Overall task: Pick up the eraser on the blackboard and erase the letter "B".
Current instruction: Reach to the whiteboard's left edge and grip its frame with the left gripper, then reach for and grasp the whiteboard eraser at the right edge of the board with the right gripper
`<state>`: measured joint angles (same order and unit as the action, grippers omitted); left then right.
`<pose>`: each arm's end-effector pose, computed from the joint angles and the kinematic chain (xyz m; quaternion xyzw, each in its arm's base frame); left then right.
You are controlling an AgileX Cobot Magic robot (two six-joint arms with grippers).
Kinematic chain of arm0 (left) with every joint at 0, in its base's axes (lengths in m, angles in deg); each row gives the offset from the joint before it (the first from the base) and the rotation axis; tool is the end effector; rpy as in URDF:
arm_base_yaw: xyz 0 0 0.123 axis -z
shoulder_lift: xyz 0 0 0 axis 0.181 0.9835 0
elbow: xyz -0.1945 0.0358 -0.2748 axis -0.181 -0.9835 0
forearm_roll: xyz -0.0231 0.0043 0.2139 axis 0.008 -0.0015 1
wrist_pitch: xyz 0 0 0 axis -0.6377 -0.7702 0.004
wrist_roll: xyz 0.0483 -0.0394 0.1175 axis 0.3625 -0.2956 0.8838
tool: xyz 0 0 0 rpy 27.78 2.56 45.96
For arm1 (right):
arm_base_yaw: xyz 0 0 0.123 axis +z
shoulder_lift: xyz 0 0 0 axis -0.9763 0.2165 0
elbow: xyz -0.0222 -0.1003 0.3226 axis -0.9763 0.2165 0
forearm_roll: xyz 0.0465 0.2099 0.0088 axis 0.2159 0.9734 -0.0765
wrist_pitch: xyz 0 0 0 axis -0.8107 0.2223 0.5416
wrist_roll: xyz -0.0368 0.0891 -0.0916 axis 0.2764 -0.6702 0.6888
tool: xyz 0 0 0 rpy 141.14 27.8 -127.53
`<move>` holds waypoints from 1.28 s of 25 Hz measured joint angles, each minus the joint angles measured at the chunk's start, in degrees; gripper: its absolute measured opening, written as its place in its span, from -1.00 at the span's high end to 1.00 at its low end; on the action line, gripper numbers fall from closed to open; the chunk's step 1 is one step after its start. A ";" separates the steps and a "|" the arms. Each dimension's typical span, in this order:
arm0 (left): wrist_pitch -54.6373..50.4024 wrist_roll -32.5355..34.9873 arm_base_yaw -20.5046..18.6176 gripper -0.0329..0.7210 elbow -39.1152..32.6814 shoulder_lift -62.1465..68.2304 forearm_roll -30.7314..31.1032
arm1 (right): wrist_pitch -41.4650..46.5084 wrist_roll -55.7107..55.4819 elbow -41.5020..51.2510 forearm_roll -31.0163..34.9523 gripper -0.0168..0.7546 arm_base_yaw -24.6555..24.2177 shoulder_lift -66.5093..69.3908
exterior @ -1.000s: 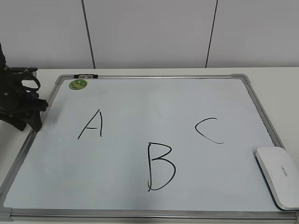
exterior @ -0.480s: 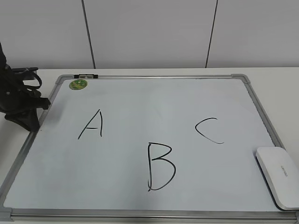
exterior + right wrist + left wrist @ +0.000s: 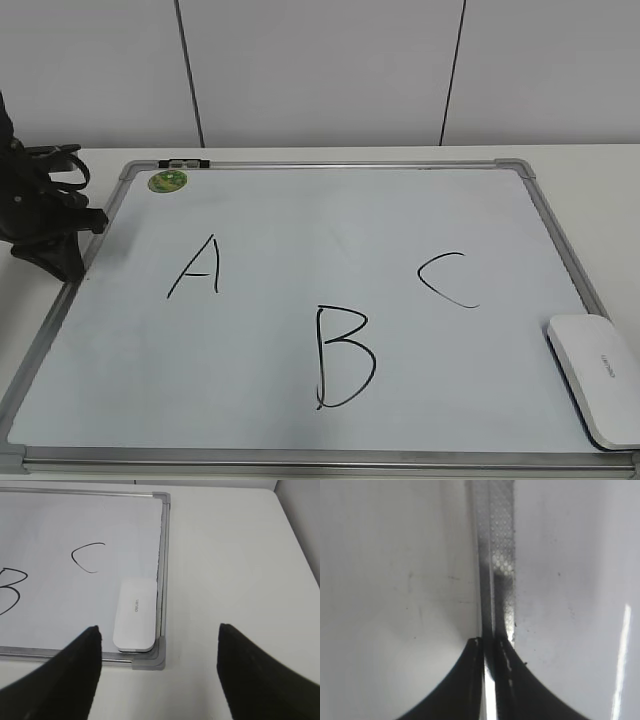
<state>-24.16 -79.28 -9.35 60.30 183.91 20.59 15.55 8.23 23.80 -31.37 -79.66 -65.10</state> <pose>0.4173 -0.0234 0.1532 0.0149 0.9974 -0.0590 0.0397 -0.0631 0.0057 0.2508 -0.0347 0.8584 -0.0259 0.5112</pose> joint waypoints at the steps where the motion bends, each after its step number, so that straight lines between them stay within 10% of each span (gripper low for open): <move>1: 0.00 0.00 0.00 0.87 0.00 0.09 0.00 | 0.00 0.43 -1.38 0.12 -0.43 0.00 1.34; 21: -0.42 -0.08 -0.22 0.88 0.13 0.09 -0.87 | 6.48 2.35 -6.59 6.07 -0.35 0.00 39.70; 32: -0.47 -0.08 -0.22 0.88 0.13 0.09 -0.87 | -7.11 3.28 -6.59 7.95 -0.77 0.00 62.87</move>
<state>-24.63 -79.36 -9.57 60.43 184.00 19.72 8.44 11.52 17.21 -23.41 -79.66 -2.23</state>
